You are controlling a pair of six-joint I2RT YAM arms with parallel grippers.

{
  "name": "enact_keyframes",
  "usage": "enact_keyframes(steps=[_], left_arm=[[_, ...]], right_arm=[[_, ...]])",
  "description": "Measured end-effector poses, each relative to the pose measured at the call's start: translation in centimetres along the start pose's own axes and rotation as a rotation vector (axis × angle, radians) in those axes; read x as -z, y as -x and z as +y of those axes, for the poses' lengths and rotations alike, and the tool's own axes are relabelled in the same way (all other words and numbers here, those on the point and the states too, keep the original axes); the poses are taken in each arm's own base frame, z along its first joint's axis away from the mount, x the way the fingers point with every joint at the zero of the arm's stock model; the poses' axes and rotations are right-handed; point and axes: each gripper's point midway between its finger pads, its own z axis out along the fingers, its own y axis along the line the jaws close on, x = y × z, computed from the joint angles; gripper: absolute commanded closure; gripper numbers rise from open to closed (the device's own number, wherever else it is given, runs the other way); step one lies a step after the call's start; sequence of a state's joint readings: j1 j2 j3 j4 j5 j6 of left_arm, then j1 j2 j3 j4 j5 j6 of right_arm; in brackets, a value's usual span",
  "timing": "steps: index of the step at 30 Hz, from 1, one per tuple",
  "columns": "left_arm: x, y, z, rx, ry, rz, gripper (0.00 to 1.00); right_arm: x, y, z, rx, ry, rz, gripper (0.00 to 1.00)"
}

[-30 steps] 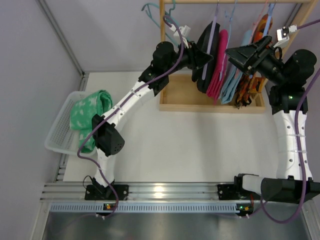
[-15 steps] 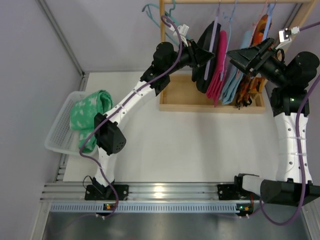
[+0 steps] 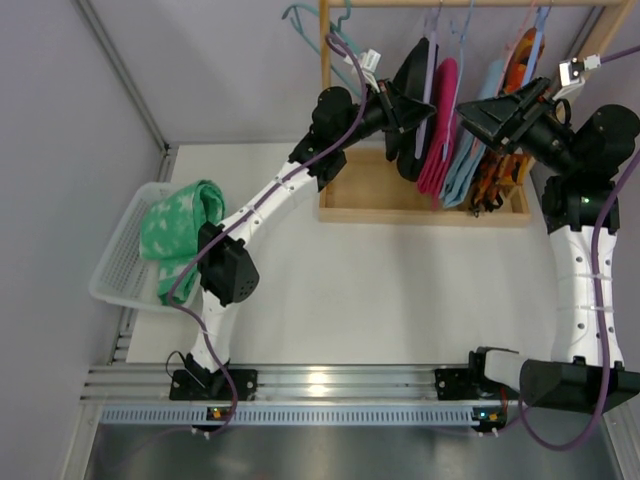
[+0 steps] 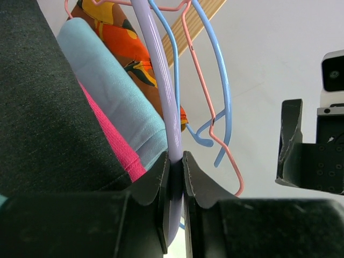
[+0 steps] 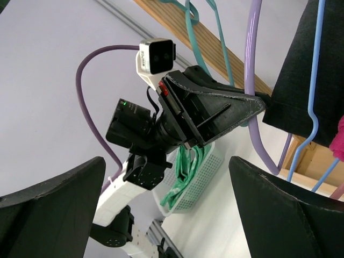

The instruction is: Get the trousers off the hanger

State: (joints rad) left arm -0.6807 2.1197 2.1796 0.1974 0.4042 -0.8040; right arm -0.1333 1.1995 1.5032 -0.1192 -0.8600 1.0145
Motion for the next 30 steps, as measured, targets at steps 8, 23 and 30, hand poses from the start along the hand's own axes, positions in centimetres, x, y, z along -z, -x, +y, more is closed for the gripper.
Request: enact_keyframes(steps=[8,23,30], left_arm=[[0.0,1.9,-1.8,-0.022,-0.055,-0.027,1.0],[0.0,2.6,-3.0,-0.004,-0.077,-0.037,1.0],[0.1,3.3,-4.0,0.048,-0.094,-0.048,1.0]], right_arm=[[-0.1,-0.2,-0.4,-0.027,0.011,0.002,0.01],[-0.4,-0.1,-0.1,-0.05,0.057,-0.004,0.01],[-0.4,0.0,0.2,-0.043,0.069,-0.007,0.01]])
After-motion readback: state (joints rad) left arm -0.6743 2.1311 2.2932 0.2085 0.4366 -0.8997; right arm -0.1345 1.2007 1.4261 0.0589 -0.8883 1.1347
